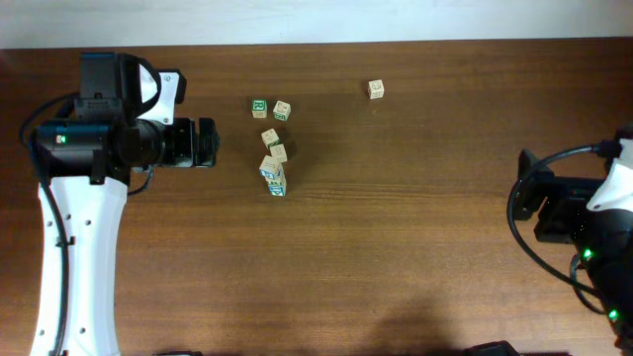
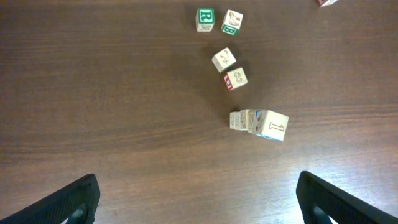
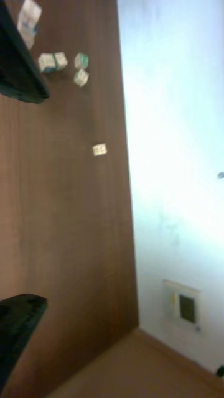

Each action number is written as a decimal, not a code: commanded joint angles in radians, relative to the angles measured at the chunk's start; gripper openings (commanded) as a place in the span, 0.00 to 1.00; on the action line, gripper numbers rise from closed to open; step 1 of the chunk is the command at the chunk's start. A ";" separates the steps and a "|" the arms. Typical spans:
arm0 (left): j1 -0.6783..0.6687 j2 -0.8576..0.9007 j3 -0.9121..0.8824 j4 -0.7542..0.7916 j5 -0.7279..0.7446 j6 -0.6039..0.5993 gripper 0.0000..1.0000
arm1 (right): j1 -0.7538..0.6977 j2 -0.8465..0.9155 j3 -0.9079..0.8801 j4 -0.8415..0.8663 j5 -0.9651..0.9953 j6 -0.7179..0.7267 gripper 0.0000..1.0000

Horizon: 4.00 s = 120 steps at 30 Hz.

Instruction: Rotate 5 blocks

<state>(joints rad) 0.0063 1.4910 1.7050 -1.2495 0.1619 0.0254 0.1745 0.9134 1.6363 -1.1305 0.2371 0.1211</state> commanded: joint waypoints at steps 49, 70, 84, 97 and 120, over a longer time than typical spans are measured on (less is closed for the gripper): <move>0.000 -0.007 0.013 -0.002 -0.006 0.001 0.99 | -0.175 -0.910 -1.631 1.065 -0.358 -0.132 0.98; 0.001 -0.240 -0.083 0.111 -0.144 0.029 0.99 | -0.175 -0.910 -1.631 1.065 -0.357 -0.132 0.98; 0.000 -0.945 -1.118 0.986 -0.143 0.161 0.99 | -0.175 -0.910 -1.631 1.065 -0.357 -0.132 0.98; 0.003 -1.443 -1.654 1.320 -0.141 0.262 0.99 | -0.175 -0.910 -1.631 1.065 -0.357 -0.132 0.98; 0.024 -1.486 -1.697 1.168 -0.141 0.320 0.99 | -0.175 -0.910 -1.631 1.065 -0.357 -0.132 0.98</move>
<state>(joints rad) 0.0250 0.0135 0.0166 -0.0826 0.0246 0.3340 0.0051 0.0120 0.0147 -0.0666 -0.1116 -0.0044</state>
